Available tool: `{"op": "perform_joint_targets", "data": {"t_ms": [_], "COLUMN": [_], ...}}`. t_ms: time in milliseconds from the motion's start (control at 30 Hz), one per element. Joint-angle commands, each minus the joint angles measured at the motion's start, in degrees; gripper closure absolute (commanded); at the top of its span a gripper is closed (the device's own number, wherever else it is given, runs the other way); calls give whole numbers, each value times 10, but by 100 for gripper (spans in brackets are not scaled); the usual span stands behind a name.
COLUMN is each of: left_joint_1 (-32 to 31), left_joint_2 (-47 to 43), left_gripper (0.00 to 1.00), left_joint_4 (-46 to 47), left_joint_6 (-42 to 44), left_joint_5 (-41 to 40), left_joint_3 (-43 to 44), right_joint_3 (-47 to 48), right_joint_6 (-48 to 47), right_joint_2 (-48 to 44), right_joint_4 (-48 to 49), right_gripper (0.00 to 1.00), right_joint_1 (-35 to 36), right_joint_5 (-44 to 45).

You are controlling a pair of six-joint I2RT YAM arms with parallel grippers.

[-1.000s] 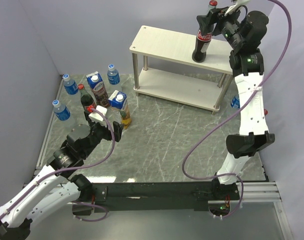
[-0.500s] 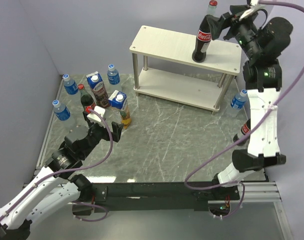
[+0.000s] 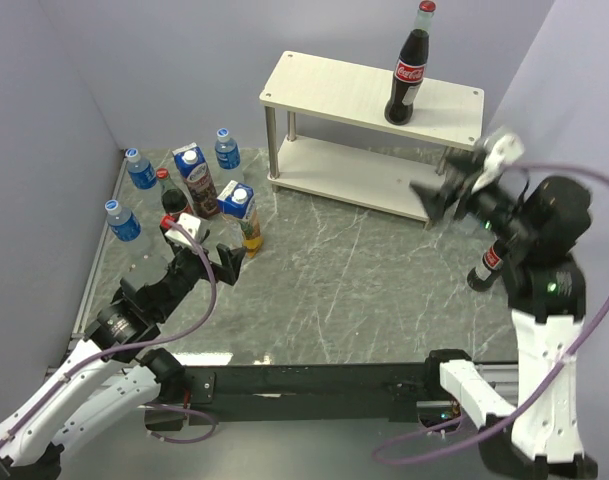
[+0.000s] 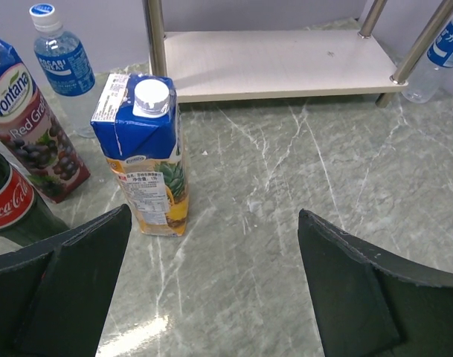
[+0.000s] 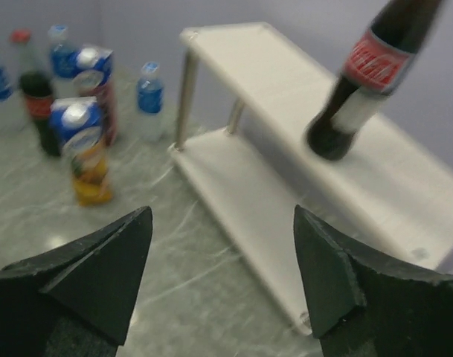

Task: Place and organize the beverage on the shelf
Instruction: Place the drink on the shelf, then pick up the drink from the center of the board.

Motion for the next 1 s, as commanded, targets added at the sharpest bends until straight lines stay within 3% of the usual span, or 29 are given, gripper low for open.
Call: {"op": "perform_joint_targets", "data": {"t_ms": [0, 133, 333, 567, 800, 967], "left_joint_1": [9, 9, 25, 110, 274, 336], "left_joint_2": [2, 23, 72, 131, 234, 318], "left_gripper": [1, 0, 1, 3, 9, 16], "left_joint_4": [24, 4, -68, -103, -145, -155], "left_joint_6": [-29, -60, -156, -206, -197, -157], "left_joint_5": [4, -33, -145, -173, -90, -41], "left_joint_3": [23, 64, 122, 180, 262, 305], "right_joint_3": [-126, -298, -418, -444, -444, -448], "right_joint_6": [-34, -27, 8, 14, 24, 32], "right_joint_2": [-64, -98, -123, -148, -160, -168], "right_joint_4": [-57, -19, 70, 76, 77, 83], "right_gripper": [19, 26, 32, 36, 36, 36], "right_joint_1": [-2, 0, 30, 34, 33, 34], "right_joint_5": [-115, -196, -215, -210, -205, -208]}}
